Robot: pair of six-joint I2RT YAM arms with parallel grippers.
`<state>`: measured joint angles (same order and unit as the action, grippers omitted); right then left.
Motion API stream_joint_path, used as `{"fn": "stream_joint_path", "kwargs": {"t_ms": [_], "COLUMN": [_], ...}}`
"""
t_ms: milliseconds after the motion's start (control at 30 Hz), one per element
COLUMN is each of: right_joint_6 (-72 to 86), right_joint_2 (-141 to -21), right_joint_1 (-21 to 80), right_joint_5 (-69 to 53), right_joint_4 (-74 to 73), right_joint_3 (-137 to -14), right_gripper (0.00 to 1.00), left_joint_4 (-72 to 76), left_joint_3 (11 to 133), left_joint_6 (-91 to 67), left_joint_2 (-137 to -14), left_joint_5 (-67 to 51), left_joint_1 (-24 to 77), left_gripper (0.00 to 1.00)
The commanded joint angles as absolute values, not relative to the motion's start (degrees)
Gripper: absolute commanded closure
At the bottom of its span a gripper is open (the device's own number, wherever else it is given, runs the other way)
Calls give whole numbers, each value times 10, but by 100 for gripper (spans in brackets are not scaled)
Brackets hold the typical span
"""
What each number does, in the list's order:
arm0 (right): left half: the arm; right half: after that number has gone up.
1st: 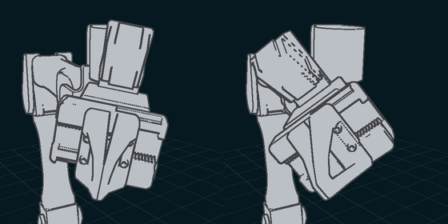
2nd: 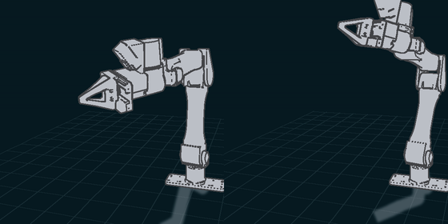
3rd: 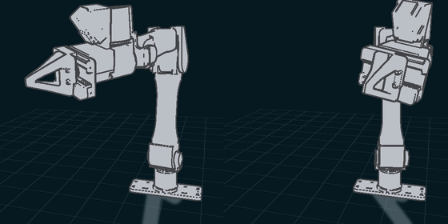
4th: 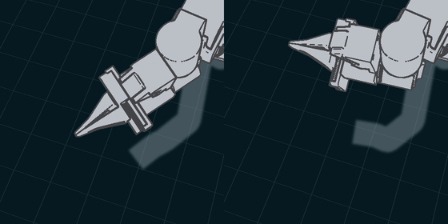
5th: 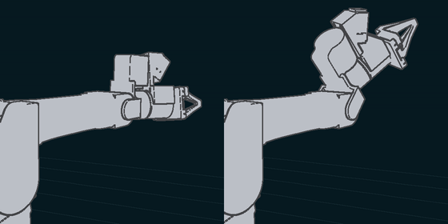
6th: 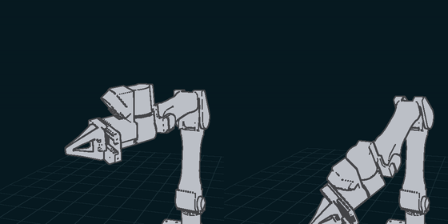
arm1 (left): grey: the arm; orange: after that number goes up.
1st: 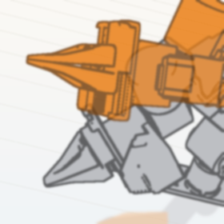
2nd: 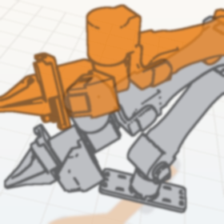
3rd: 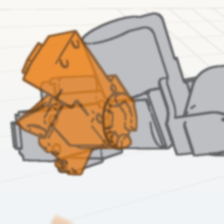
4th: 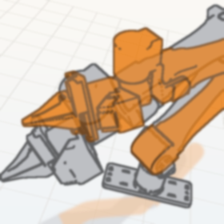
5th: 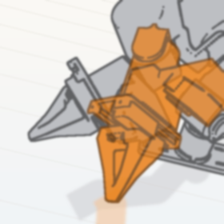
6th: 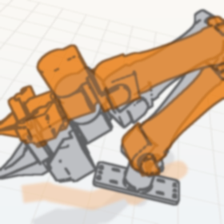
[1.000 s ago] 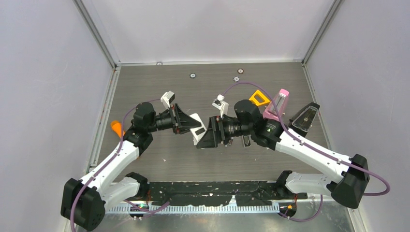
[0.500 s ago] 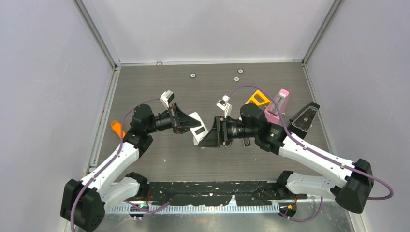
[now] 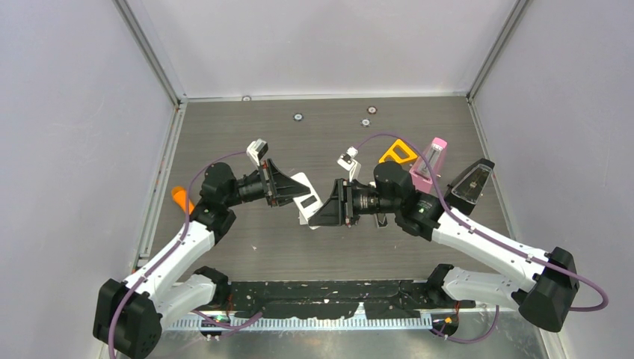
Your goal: Load the batteries into the remote control
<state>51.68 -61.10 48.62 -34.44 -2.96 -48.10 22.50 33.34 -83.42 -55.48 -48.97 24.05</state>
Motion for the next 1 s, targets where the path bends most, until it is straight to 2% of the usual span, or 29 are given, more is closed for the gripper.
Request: {"fn": "stream_joint_path", "kwargs": {"t_ms": [0, 133, 267, 333, 367, 533, 667, 733, 967], "right_joint_6": [528, 530, 532, 532, 533, 535, 532, 531, 513], "right_joint_2": [-601, -602, -604, -605, -606, -600, -589, -585, -570], "right_joint_1": [481, 479, 477, 476, 475, 476, 475, 474, 473], "right_joint_5": [-348, -350, -350, -351, -351, -349, -344, -342, -333], "right_joint_4": [-4, -4, -3, -3, -3, -3, -4, -3, -10], "right_joint_3": [-482, -480, -479, -479, -479, -478, -474, -472, -476], "right_gripper": [57, 68, 93, 94, 91, 42, 21, 17, 16], "left_joint_4": [267, 267, 266, 266, 266, 271, 275, 275, 241], "left_joint_3": [335, 333, 333, 332, 332, 332, 331, 330, 338], "left_joint_6": [-841, -841, -841, -841, -841, -840, -832, -824, -776], "left_joint_2": [-544, -543, -541, -541, -541, -539, -532, -527, -499], "left_joint_5": [-503, -503, -503, -503, -504, -503, -502, -500, -492], "left_joint_1": [243, 243, 243, 243, 243, 242, 242, 242, 242], "left_gripper": [100, 100, 100, 100, 100, 100, 100, 100, 100]}}
